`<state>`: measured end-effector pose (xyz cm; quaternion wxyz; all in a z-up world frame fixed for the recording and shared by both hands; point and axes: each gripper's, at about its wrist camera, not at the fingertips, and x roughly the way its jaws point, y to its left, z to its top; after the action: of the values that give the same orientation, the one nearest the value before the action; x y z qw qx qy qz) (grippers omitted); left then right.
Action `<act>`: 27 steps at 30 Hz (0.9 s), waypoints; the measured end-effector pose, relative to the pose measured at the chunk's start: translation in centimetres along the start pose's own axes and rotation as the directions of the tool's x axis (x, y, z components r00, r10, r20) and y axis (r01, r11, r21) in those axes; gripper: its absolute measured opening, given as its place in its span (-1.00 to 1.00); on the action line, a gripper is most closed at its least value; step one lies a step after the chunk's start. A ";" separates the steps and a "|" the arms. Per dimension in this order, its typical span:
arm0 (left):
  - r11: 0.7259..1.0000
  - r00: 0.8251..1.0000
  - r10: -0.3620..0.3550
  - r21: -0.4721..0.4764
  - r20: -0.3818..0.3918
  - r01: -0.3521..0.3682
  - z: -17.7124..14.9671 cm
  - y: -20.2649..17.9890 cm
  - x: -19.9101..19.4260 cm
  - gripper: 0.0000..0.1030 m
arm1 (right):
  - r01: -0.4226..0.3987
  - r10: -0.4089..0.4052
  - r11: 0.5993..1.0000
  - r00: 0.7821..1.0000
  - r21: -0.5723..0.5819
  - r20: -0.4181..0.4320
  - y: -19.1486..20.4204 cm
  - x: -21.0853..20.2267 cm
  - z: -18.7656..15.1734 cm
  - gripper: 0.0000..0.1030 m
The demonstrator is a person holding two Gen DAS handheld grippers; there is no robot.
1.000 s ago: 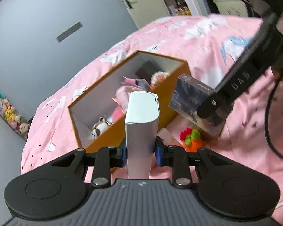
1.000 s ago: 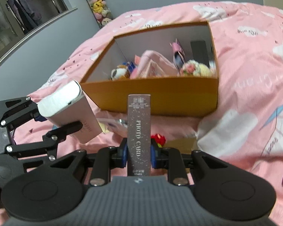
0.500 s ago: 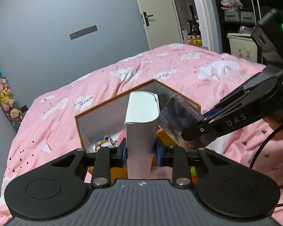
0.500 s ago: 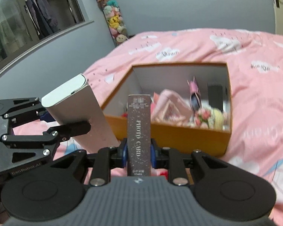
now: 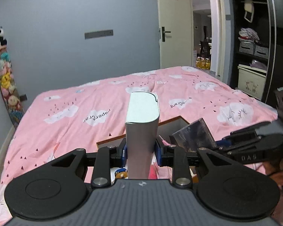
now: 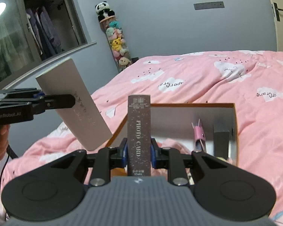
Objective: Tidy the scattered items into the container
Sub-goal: 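Lift the white tube and PHOTO CARD box and carry both over the orange box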
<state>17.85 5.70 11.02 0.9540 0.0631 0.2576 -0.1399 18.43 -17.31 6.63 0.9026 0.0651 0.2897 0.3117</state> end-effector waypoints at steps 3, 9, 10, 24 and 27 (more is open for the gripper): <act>0.999 0.999 -0.011 -0.036 -0.039 0.010 0.6 0.9 2.0 -0.37 | -0.014 0.014 0.999 1.000 0.029 -0.002 -0.3 1.7 0.4 -0.51; 0.994 0.993 -0.056 -0.103 -0.101 0.046 0.5 2.5 5.7 -0.37 | -0.025 0.026 0.998 0.999 0.064 -0.023 -0.6 5.4 0.3 -0.51; 0.993 0.992 -0.064 -0.104 -0.108 0.053 0.4 2.7 6.1 -0.37 | -0.022 0.023 0.998 0.999 0.065 -0.026 -0.6 6.0 0.2 -0.51; 0.992 0.987 -0.020 0.119 -0.160 0.039 1.5 3.3 11.1 -0.37 | 0.003 0.000 0.998 0.999 0.067 -0.043 -1.9 12.0 0.4 -0.51; 0.970 0.986 0.011 0.241 -0.168 0.030 1.4 1.7 12.8 -0.37 | 0.029 -0.028 0.997 0.999 0.076 -0.018 -3.1 11.7 1.0 -0.51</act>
<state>29.62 4.10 5.76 0.9132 0.1898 0.3186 -0.1690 28.08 -12.69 0.93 0.9013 0.0929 0.3100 0.2880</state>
